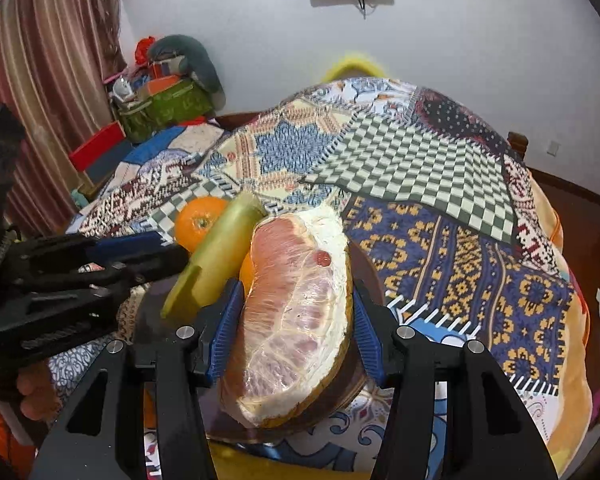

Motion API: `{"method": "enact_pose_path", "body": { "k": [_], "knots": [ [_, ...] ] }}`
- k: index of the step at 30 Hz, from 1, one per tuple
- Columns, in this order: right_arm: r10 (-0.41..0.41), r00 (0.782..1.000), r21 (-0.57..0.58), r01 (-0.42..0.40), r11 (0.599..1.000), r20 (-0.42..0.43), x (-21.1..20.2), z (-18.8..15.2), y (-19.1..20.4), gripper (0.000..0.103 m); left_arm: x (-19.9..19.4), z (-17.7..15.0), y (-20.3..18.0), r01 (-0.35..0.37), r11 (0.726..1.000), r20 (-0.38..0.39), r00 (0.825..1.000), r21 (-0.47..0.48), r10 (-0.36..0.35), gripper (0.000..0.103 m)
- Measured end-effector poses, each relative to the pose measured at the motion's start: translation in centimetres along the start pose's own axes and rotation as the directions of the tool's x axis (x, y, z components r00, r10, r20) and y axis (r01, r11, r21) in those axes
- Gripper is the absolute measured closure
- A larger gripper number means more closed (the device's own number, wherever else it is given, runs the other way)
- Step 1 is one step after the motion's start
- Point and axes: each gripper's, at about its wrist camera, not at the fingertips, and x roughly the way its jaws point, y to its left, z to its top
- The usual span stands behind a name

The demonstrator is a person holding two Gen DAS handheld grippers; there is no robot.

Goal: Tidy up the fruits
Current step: 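Carry the yellow fruit and pomelo segment over the plate with both tools, then set the yellow fruit and pomelo segment on the plate and open both tools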

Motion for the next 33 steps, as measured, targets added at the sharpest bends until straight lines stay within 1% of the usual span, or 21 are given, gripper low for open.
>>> {"method": "enact_pose_path", "body": {
  "k": [3, 10, 12, 15, 20, 24, 29, 33],
  "knots": [
    [0.003, 1.000, 0.003, -0.003, 1.000, -0.030, 0.6, -0.3, -0.2, 0.053, -0.5, -0.2, 0.1, -0.004, 1.000, 0.007, 1.000, 0.005, 0.004, 0.068],
    [-0.007, 0.999, -0.003, 0.007, 1.000, -0.037, 0.3, -0.4, -0.2, 0.053, -0.8, -0.4, 0.1, 0.001, 1.000, 0.003, 1.000, 0.002, -0.001, 0.068],
    [-0.013, 0.999, -0.001, 0.013, 1.000, -0.039, 0.1, -0.4, -0.2, 0.051, -1.1, -0.6, -0.1, 0.002, 1.000, 0.003, 1.000, 0.006, -0.002, 0.068],
    [-0.012, 1.000, 0.005, 0.013, 1.000, -0.018, -1.2, -0.5, -0.4, 0.047, -1.8, -0.8, -0.4, 0.001, 1.000, 0.010, 1.000, 0.014, -0.001, 0.068],
    [-0.031, 0.999, -0.012, 0.031, 0.999, 0.014, -3.6, -0.4, -0.1, 0.046, -4.0, -1.0, -1.1, -0.002, 1.000, 0.034, 0.999, 0.028, 0.001, 0.068],
    [-0.050, 0.998, -0.021, 0.050, 0.999, 0.033, -5.1, -0.7, 0.0, 0.042, -5.6, -1.3, -1.7, -0.003, 0.999, 0.047, 0.999, 0.038, 0.001, 0.068],
    [-0.062, 0.998, 0.002, 0.062, 0.998, 0.026, -6.2, -1.8, -0.7, 0.042, -7.3, -2.1, -2.5, 0.005, 0.999, 0.049, 0.999, 0.045, -0.007, 0.068],
    [-0.065, 0.998, 0.023, 0.065, 0.998, 0.012, -7.2, -3.2, -1.1, 0.042, -7.7, -3.3, -3.0, 0.013, 0.999, 0.025, 1.000, 0.051, -0.015, 0.068]
  ]
}}
